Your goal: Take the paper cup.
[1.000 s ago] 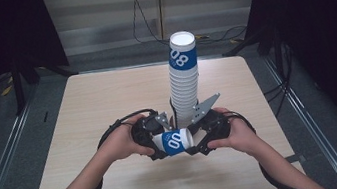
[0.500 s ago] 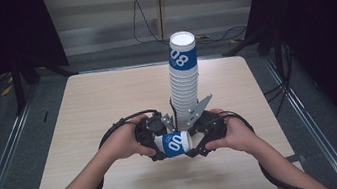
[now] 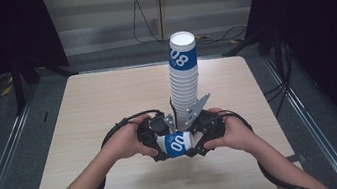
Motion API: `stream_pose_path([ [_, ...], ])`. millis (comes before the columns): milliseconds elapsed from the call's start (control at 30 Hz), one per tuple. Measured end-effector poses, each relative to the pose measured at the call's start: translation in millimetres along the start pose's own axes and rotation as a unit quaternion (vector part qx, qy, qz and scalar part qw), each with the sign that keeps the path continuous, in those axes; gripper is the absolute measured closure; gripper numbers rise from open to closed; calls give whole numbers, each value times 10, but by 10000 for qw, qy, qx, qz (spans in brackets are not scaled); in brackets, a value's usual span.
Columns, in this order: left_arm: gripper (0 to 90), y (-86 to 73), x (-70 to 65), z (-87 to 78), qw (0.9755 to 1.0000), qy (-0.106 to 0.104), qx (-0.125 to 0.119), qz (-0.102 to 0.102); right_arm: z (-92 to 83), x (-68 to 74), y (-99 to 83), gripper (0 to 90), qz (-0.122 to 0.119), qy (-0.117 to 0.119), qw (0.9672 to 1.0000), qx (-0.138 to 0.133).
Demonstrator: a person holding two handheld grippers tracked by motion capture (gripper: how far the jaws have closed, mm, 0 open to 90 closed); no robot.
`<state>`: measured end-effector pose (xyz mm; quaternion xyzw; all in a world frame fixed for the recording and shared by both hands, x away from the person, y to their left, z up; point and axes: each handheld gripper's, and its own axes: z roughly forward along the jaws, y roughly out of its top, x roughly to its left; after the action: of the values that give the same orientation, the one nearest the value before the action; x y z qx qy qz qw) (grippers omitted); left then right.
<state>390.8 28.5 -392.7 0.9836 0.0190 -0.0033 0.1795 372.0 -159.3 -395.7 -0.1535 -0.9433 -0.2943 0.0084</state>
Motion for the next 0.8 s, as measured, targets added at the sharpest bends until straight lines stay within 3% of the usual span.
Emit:
stream_pose_path([
  [600, 219, 68, -21, 1, 9999, 6, 68, 108, 1, -3, 17, 219, 63, 5, 10000, -3],
  [800, 218, 87, -20, -16, 9998, 47, 74, 178, 20, -7, 13, 258, 7, 24, 10000, -9],
])
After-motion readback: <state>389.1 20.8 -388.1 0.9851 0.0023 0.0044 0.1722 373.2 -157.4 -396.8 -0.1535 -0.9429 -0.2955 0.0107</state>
